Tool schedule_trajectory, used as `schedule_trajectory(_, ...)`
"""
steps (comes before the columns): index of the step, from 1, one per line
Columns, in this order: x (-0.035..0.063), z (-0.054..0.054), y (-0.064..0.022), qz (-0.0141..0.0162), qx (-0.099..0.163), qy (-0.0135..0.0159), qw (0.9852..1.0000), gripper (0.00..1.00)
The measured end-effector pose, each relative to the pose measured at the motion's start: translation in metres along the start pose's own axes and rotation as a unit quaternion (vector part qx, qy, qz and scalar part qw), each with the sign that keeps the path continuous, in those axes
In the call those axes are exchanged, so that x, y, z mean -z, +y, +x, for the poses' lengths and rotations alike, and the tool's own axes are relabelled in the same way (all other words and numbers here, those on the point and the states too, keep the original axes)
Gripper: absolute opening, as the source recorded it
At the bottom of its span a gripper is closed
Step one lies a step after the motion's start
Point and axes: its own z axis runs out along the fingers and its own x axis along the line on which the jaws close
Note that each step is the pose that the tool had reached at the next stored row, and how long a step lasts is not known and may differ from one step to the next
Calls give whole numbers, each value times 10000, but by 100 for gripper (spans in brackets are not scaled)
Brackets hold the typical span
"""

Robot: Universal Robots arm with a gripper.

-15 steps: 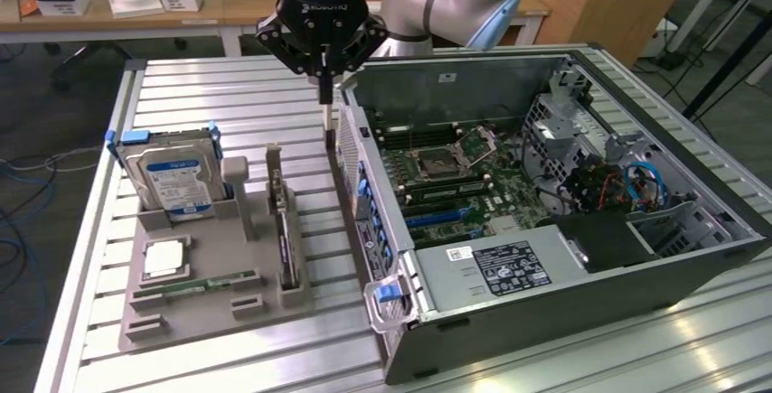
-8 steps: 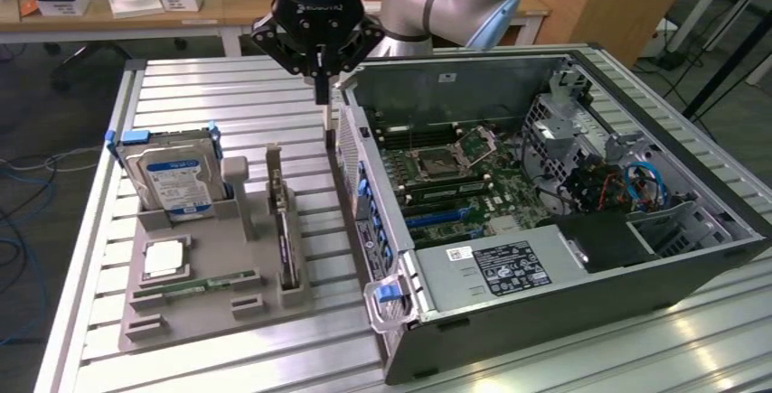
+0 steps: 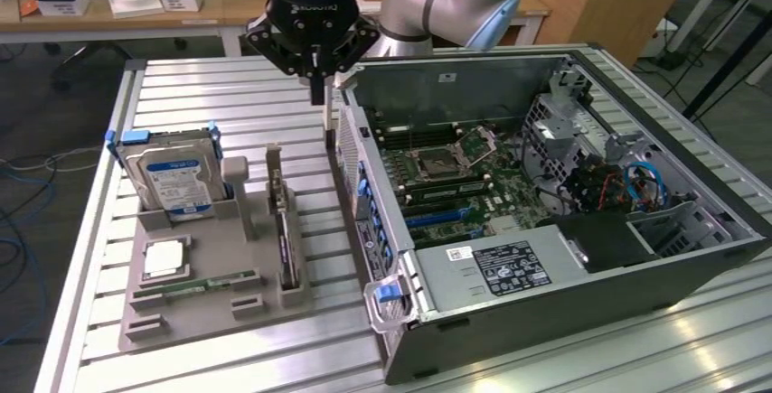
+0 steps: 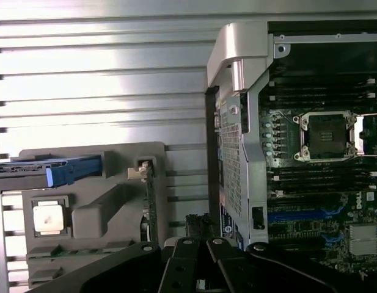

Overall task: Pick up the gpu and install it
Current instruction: 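Reach for the gpu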

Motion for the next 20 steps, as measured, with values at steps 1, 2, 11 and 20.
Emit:
schedule_trajectory(1, 0, 6, 0, 0, 0, 0, 10000, 11)
schedule_trajectory(2, 0, 12, -1, 0, 0, 0, 10000, 11)
schedule_trajectory(11, -1, 66, -5, 0, 0, 0, 10000, 11)
schedule_trajectory(20, -1, 114, -9, 0, 0, 0, 10000, 11)
